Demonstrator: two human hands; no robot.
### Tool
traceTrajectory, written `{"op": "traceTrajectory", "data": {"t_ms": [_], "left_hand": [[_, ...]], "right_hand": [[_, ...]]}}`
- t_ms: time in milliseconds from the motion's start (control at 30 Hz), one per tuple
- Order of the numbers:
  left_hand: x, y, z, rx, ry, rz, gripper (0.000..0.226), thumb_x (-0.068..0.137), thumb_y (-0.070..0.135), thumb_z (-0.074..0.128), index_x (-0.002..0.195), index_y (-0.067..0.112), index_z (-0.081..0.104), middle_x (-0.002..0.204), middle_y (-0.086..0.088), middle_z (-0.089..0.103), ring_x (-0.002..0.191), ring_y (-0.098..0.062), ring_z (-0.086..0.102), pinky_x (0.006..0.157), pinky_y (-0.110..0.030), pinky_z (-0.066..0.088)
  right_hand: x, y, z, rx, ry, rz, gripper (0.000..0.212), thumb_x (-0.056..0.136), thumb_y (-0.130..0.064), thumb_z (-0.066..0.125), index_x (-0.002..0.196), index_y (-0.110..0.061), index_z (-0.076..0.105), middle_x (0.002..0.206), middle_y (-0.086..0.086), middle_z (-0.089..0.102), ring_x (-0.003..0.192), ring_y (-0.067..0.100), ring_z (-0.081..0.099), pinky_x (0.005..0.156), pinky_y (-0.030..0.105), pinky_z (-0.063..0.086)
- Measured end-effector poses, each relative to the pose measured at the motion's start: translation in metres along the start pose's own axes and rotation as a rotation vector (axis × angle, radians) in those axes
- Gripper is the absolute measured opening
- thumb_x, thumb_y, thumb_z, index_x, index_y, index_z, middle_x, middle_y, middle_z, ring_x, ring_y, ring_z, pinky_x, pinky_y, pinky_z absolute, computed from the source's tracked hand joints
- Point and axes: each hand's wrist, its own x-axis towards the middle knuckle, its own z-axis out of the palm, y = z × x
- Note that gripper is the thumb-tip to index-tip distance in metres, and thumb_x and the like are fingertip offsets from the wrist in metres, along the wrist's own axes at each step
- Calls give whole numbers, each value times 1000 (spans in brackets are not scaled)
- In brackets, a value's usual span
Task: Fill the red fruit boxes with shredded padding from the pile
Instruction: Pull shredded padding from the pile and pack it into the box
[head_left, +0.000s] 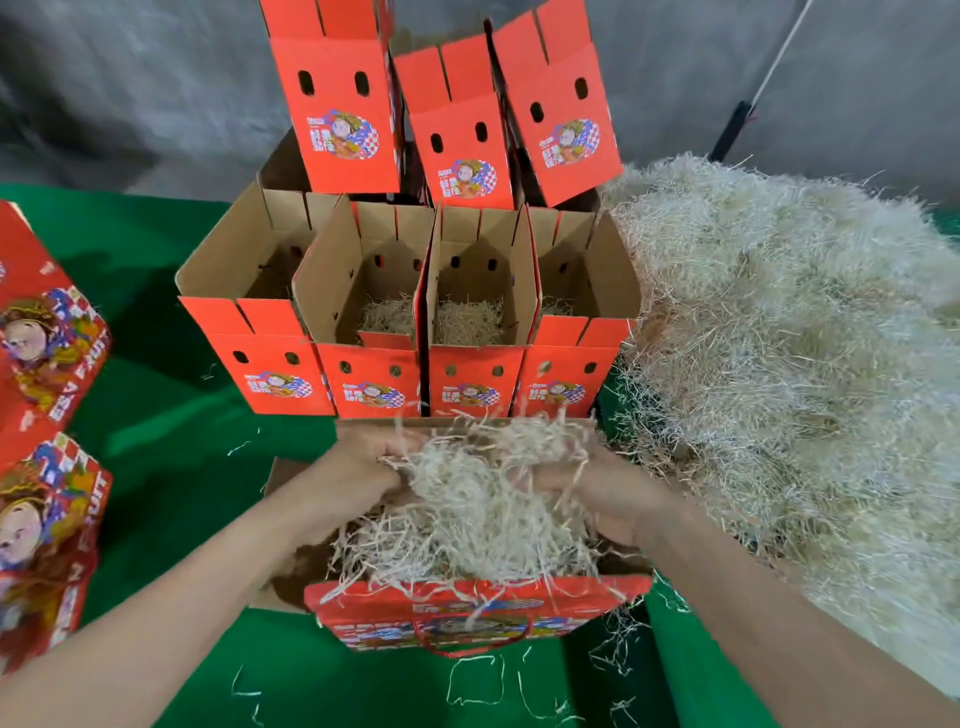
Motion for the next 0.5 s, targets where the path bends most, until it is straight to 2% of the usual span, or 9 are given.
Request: {"op": "traceTrajectory", "data": {"t_ms": [67,100,133,200,233,333,433,467,500], "left_hand": [[4,4,11,-97,-128,-5,46,85,-13,47,97,30,57,87,13,58,60,12,55,59,0,41],[5,5,15,-141,-179,-18,47,84,-10,51,98,34,53,83,13,55,58,10,55,55,-1,41],[5,7,18,-161,-206,-32,48,82,-7,56,101,36,49,82,13,52,61,9,55,58,-1,41],[5,4,15,-111,-171,-25,42,78,2,65,104,32,49,86,13,48,78,3,53,75,-10,39],[4,3,10,-81,-146,-8,34,76,7,68,98,27,52,84,10,49,78,-3,51,76,-18,39],[2,-10,-19,-199,-30,-22,16,83,1,57,90,15,60,85,2,62,69,-14,51,62,-26,38],[1,-23,-32,-328,30,-128,29,72,1,61,98,14,64,104,-4,67,86,-21,52,61,-22,37],[0,-25,-30,-352,-20,-165,46,62,7,68,107,16,62,114,-4,62,95,-22,51,68,-24,40],[-2,-26,-27,-359,-110,-204,70,55,17,77,121,19,55,125,1,55,111,-21,48,85,-28,41]], "right_hand": [[6,-1,20,-61,-61,-14,43,79,-11,70,109,-29,45,92,-15,64,92,5,61,82,19,48],[8,-1,28,-85,-48,-32,32,81,-10,68,97,-29,47,88,-17,65,89,4,63,70,13,47],[11,1,32,-88,-22,-40,29,83,-12,66,100,-26,47,97,-16,64,94,8,62,68,11,46],[11,-2,31,-35,50,-34,53,83,-17,66,127,-13,36,123,0,53,109,20,53,84,25,45],[10,-3,26,-5,69,-24,69,82,-19,68,137,-11,28,132,7,48,114,25,49,92,34,41],[7,-2,-4,53,161,-27,78,81,-18,66,144,-8,22,135,13,46,122,29,42,104,43,29],[6,5,-20,100,192,-7,73,85,-20,61,145,-5,21,145,11,33,134,30,29,110,45,19],[6,4,-18,92,189,4,69,86,-22,60,143,-4,26,147,10,30,135,29,27,110,45,19],[7,3,-14,91,163,9,67,85,-23,60,142,-4,28,147,10,29,135,28,27,109,46,20]]}}
